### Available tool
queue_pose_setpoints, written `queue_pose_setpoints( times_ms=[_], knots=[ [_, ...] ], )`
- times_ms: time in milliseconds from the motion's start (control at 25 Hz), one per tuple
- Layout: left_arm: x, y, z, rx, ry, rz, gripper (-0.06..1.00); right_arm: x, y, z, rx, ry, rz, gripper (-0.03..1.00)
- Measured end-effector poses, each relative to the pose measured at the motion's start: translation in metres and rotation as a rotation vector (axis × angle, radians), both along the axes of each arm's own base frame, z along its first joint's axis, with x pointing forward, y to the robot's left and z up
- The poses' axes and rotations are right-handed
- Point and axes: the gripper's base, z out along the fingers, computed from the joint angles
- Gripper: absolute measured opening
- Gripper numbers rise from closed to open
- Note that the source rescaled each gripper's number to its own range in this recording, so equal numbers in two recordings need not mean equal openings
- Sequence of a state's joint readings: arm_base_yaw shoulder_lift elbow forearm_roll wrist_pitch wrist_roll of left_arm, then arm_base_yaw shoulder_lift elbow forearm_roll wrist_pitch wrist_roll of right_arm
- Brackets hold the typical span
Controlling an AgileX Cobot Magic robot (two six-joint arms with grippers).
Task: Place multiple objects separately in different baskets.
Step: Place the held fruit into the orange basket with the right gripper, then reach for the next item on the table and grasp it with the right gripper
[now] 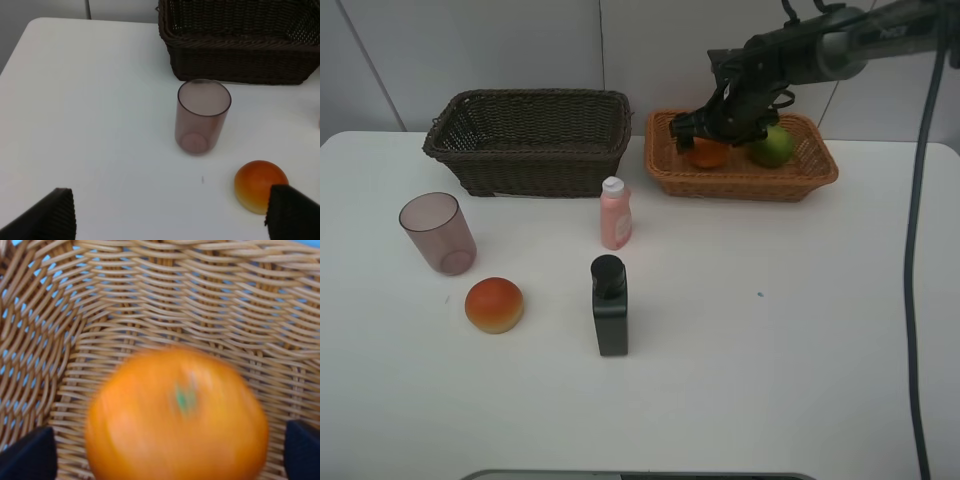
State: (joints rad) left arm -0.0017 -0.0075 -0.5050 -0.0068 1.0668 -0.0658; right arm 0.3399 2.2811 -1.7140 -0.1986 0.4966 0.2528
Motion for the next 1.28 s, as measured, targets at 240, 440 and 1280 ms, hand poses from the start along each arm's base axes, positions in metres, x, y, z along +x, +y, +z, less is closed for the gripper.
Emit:
queue_pose_setpoints(
  times_ms=[240, 440, 1280],
  knots=[
    [0.0, 0.0, 0.0, 0.0, 0.0, 0.0, 0.98, 0.0, 0.0, 0.007, 0.004, -0.012, 0.0, 1.0],
    [0.0, 0.0, 0.0, 0.0, 0.0, 0.0, 0.98, -0.008, 0.0, 0.028, 0.004, 0.011, -0.014, 1.0],
    [0.0, 0.0, 0.0, 0.0, 0.0, 0.0, 0.98, -0.114, -0.001, 0.081, -0.042, 0.281, 0.095, 1.0]
  ],
)
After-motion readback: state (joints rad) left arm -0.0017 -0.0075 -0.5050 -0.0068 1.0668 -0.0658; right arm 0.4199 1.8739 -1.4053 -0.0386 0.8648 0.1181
